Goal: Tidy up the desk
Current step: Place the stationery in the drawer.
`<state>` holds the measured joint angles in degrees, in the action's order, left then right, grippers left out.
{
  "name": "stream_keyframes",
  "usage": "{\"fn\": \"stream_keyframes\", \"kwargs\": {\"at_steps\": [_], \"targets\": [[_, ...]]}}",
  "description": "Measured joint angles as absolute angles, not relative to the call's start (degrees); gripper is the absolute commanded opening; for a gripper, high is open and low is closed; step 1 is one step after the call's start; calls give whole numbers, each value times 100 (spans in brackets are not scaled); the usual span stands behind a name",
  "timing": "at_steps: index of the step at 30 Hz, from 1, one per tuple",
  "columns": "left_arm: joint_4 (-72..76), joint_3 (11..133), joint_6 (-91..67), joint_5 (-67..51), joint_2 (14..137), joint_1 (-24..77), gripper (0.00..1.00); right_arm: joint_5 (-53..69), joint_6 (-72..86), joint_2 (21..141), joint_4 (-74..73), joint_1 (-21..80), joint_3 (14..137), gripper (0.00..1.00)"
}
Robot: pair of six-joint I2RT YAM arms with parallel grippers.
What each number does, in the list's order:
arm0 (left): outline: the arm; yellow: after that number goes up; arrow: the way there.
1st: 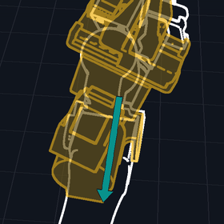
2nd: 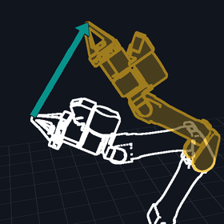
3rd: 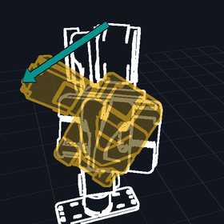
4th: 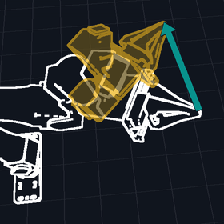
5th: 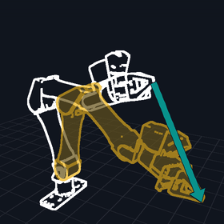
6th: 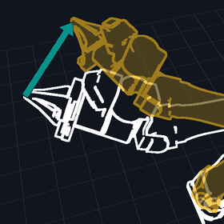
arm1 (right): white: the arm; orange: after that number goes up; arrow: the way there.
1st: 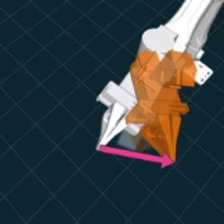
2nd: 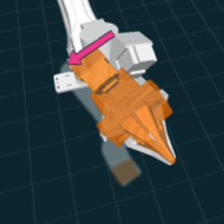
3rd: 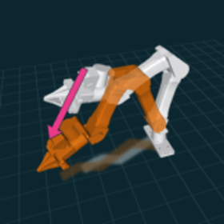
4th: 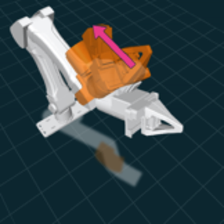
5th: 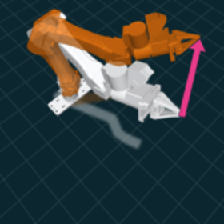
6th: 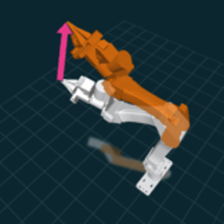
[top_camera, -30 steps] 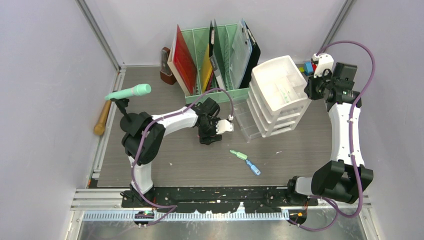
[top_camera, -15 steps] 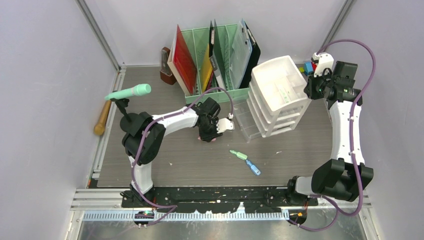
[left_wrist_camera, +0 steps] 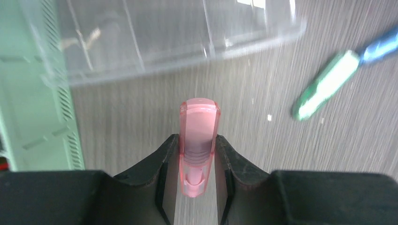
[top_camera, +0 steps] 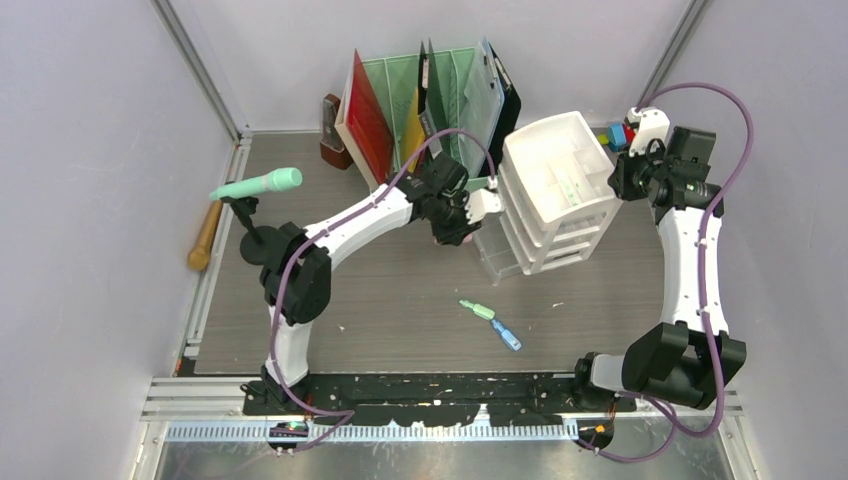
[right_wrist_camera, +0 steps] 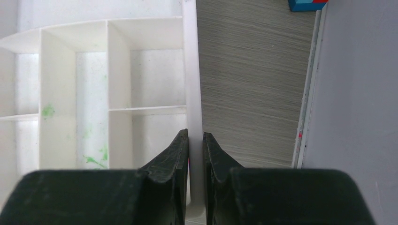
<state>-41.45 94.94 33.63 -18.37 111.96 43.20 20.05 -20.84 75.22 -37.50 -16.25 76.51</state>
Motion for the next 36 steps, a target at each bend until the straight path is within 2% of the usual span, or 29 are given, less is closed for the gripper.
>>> {"fn": "stream_keyframes", "kwargs": {"at_steps": [7, 13, 21, 24, 28, 36], "targets": [[-4241, 11236, 2257, -2250, 12095, 4405, 15, 2012, -2082, 7472, -3629, -1627, 7559, 0], [-4088, 11834, 961, -2377, 12779, 4407, 17, 2023, -2075, 7448, -3588, -1636, 7522, 1], [-3726, 11913, -281, -2440, 13052, 4383, 33, 2029, -2060, 7413, -3551, -1649, 7481, 1], [-3640, 11913, -526, -2449, 13052, 4372, 46, 2038, -2058, 7411, -3542, -1651, 7476, 0], [-3594, 11913, -709, -2443, 13052, 4342, 57, 2043, -2058, 7400, -3533, -1651, 7465, 0], [-3483, 11629, -738, -2421, 12873, 4283, 60, 2049, -2053, 7397, -3527, -1651, 7461, 1]]}}
